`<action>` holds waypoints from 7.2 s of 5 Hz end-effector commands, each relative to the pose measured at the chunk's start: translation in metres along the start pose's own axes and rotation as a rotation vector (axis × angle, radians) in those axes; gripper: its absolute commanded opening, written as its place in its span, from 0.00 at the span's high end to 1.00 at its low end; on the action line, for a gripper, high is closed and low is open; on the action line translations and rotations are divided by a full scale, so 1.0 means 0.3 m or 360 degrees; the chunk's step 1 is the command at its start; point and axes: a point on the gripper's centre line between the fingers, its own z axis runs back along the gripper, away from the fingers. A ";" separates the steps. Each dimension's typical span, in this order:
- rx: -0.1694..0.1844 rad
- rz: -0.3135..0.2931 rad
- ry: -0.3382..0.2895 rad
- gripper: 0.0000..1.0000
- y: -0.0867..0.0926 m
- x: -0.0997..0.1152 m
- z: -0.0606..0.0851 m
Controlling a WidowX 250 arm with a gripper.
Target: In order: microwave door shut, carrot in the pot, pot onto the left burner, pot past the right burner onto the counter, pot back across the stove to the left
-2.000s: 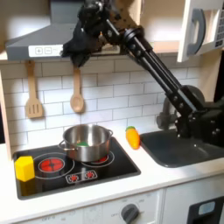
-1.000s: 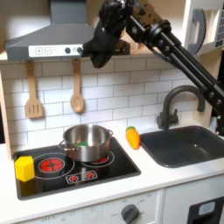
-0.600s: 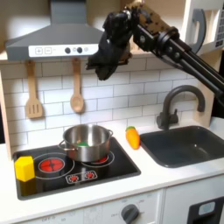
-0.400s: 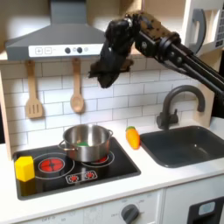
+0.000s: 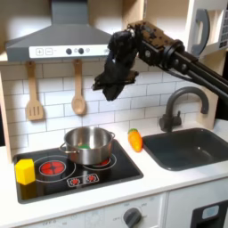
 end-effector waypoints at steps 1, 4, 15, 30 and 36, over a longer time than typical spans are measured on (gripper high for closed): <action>0.0000 0.0004 0.0109 1.00 0.002 -0.066 0.016; -0.0035 -0.0055 0.0258 1.00 -0.041 -0.180 0.011; -0.0258 -0.0608 0.0520 0.00 -0.487 -0.426 0.081; -0.0300 -0.0464 0.0378 0.00 -0.537 -0.056 -0.003; -0.0264 -0.0411 0.0394 0.00 -0.514 0.013 -0.040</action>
